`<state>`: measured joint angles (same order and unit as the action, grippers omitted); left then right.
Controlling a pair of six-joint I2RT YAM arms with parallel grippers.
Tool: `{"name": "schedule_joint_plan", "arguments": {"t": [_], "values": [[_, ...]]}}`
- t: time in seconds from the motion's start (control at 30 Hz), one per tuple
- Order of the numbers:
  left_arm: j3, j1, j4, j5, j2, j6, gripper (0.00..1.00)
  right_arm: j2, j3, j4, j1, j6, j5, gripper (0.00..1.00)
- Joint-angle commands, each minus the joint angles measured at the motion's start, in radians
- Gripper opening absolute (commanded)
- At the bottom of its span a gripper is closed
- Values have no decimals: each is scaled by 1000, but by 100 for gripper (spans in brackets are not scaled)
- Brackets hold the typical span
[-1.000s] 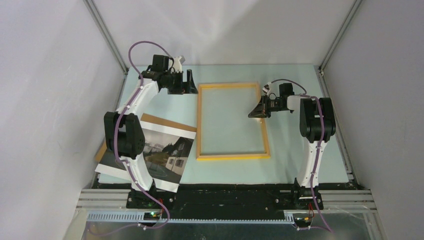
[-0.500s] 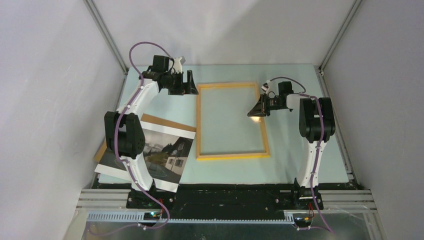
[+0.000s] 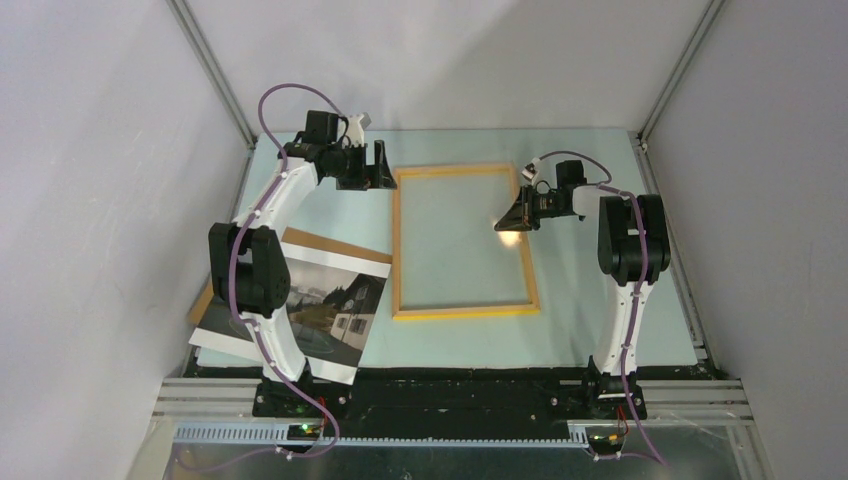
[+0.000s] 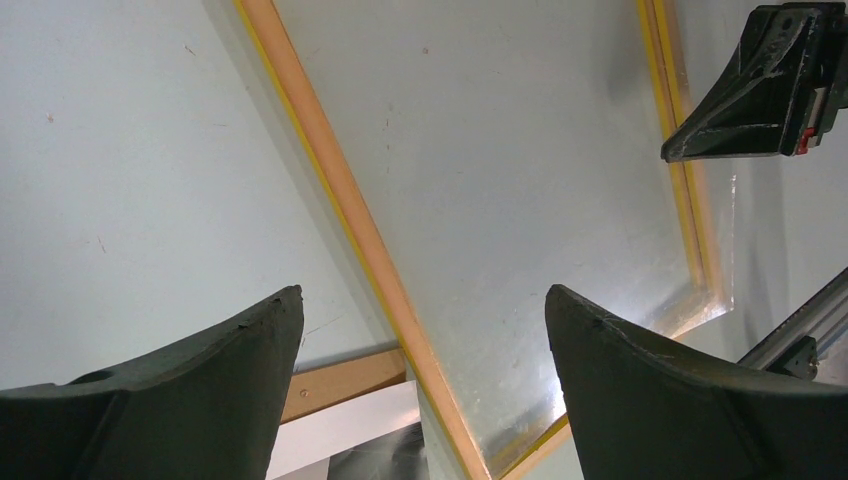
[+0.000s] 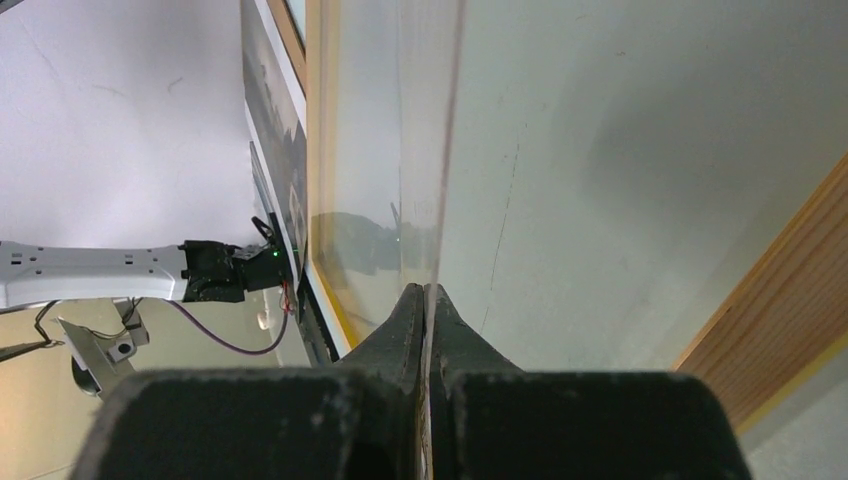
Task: Put the photo into the frame
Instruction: Place the photo frame item in the photo frame.
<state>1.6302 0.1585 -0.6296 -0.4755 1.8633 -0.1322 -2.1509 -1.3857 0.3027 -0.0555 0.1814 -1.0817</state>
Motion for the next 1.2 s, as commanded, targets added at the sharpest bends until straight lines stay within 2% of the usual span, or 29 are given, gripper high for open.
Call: {"name": "schedule_joint_plan", "arguments": {"t": [0.0,0.63,1.17], "values": [[-12,4,22,-21,5,-7,95,-4,-46,5,-6,-35,0,0],[-11,12,21,-14,13,-7,95,-7,-51,22,-11,-43,10,0],[34,54,22,21,91,-17,95,-7,-66,67,-10,-49,65,0]]}}
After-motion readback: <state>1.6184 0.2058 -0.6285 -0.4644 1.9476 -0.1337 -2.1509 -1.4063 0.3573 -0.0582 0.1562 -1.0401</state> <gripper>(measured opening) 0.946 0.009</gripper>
